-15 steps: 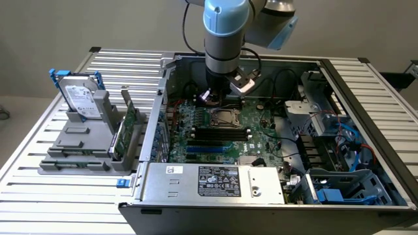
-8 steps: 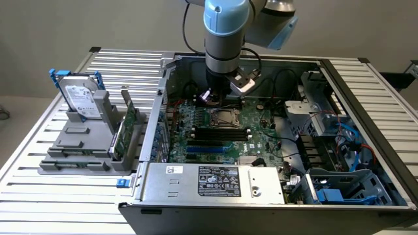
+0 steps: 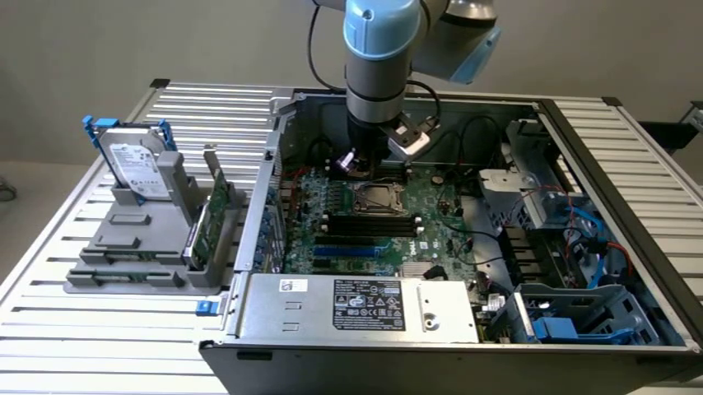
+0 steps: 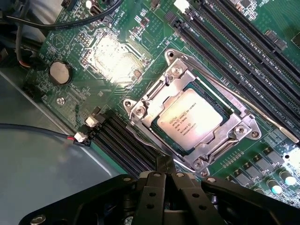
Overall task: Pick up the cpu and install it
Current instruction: 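Install the first cpu locking lever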
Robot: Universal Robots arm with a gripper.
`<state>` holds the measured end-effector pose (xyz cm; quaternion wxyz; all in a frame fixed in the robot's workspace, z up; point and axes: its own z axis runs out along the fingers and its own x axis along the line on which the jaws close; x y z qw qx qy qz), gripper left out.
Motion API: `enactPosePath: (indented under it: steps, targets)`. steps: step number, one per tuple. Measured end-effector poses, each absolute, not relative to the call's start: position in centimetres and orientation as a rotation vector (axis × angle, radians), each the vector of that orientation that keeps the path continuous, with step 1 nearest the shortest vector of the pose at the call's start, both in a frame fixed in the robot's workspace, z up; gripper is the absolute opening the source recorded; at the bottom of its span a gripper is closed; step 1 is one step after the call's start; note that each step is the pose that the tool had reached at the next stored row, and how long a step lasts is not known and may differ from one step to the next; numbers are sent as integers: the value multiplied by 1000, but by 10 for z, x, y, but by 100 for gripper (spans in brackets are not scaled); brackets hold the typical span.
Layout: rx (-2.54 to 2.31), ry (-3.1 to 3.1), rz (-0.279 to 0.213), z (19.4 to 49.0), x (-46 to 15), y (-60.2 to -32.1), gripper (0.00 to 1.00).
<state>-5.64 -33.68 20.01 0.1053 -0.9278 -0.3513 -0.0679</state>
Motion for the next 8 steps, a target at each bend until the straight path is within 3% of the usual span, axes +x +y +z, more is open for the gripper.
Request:
enactPosePath:
  steps: [8]
  targets:
    - [-2739, -1037, -198, 200, -56, -336, 11]
